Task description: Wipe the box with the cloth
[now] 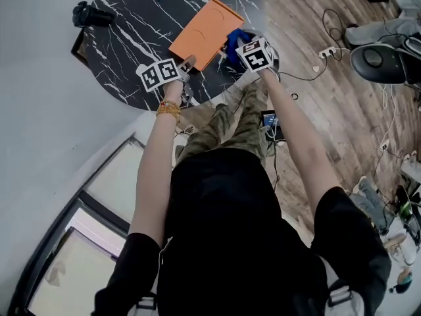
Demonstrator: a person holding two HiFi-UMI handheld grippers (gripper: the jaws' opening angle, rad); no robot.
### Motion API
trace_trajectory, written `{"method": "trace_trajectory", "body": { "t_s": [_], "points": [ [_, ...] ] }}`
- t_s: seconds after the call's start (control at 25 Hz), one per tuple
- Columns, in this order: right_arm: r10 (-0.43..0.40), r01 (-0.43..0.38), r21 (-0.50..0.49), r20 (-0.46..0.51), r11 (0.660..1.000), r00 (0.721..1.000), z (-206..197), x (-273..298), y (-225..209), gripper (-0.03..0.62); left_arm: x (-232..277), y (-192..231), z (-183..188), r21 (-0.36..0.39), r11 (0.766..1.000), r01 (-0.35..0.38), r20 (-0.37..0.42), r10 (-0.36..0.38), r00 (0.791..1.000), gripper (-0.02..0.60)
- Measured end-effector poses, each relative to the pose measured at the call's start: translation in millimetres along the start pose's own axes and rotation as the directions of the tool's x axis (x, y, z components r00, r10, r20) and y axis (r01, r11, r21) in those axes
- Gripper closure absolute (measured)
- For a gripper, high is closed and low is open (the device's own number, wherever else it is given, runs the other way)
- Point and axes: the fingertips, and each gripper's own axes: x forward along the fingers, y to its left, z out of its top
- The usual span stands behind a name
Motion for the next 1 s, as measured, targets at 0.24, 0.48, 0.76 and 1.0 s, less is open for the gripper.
{"method": "trace_trajectory", "body": {
  "t_s": [0.24, 0.48, 0.76, 1.0],
  "points": [
    [-0.092, 0.09, 0.163, 0.004, 0.982, 0.996, 4, 7, -61, 0.568, 3, -3, -1, 0.015, 1.0, -0.001, -0.01, 0.001, 1.0, 0.383],
    [0.034, -0.061, 0.219, 0.123, 0.974, 0.992, 11, -21, 54, 0.569, 2, 2, -1, -0.019, 1.0, 0.009, 0.011, -0.009, 1.0, 0.377],
    [0.307, -0.397, 0.069, 0.519, 0.915, 0.798, 168, -120, 98, 0.568, -28, -16, 7, 0.054, 0.989, 0.139, 0.182, -0.147, 0.972, 0.376],
    [0.32, -0.293, -0.34, 0.028, 0.894, 0.947, 100, -53, 127, 0.424, -91, -40, 23, 0.576, 0.815, -0.059, 0.306, -0.148, 0.94, 0.336]
  ]
}}
